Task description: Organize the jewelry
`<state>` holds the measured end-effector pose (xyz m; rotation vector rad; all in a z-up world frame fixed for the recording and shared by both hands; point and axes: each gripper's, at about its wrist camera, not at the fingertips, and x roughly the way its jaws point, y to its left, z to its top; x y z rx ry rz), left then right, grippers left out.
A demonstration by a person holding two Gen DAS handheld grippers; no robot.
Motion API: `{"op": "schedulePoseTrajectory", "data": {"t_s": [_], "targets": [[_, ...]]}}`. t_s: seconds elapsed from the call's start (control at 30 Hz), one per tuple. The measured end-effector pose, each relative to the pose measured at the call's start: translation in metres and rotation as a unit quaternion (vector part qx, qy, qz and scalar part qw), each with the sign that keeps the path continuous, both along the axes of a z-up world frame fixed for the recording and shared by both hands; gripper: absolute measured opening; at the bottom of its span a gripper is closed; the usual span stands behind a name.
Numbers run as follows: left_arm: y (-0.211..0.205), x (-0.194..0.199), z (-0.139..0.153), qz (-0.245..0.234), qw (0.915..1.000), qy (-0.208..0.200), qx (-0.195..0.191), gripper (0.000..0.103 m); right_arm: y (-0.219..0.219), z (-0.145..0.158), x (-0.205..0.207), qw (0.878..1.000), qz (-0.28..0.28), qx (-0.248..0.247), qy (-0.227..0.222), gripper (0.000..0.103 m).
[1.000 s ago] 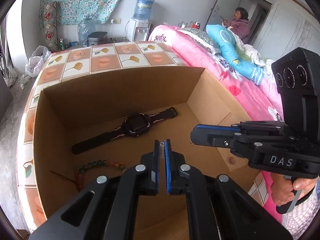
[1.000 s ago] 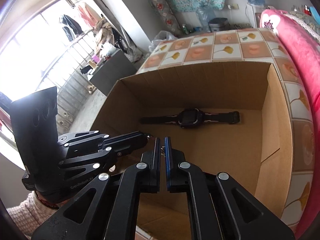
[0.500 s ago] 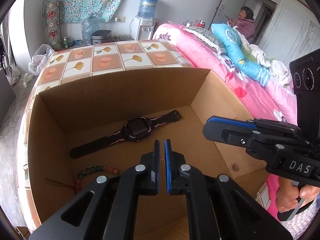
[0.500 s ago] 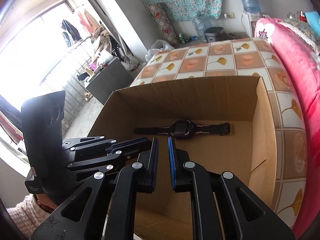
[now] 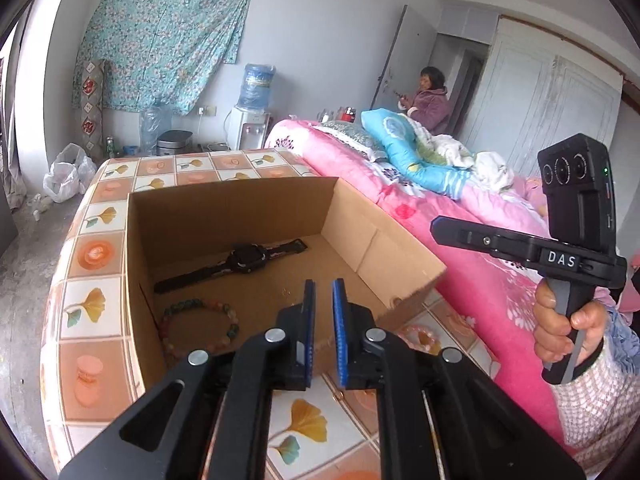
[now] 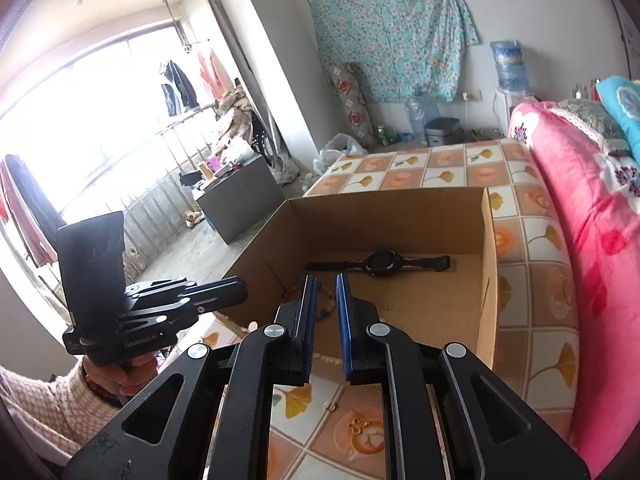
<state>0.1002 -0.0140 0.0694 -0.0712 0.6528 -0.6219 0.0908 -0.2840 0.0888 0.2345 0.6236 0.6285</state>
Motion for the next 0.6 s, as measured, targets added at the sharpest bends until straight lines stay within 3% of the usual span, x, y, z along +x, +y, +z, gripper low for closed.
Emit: {"op": "schedulePoseTrajectory", "data": {"t_s": [0.1, 0.23, 0.33, 0.4, 0.6], "targets": [[0.008, -0.028, -0.017, -0.015, 0.9996, 0.018, -0.018, 0.01, -0.003, -0.021, -0.025, 1.0, -0.009, 0.001, 0.017, 0.012], [-0.001, -0.05, -0.05, -0.02, 0.9984, 0.052, -0.01, 0.011, -0.001, -0.067, -0.039, 0.996, -0.025, -0.003, 0.08, 0.012], [-0.019, -0.052, -0.074, -0.014, 0.9973, 0.065, 0.03, 0.011, 0.005, -0.102, -0.041, 0.99, -0.037, -0.008, 0.137, 0.012], [-0.036, -0.051, -0.086, -0.006, 0.9953, 0.055, 0.08, 0.011, 0.008, -0.12, -0.039, 0.984, -0.047, -0.012, 0.171, 0.012], [-0.064, -0.033, -0.109, -0.011, 0.99, 0.041, 0.135, 0.012, 0.015, -0.136, -0.033, 0.98, -0.051, -0.015, 0.19, 0.012]]}}
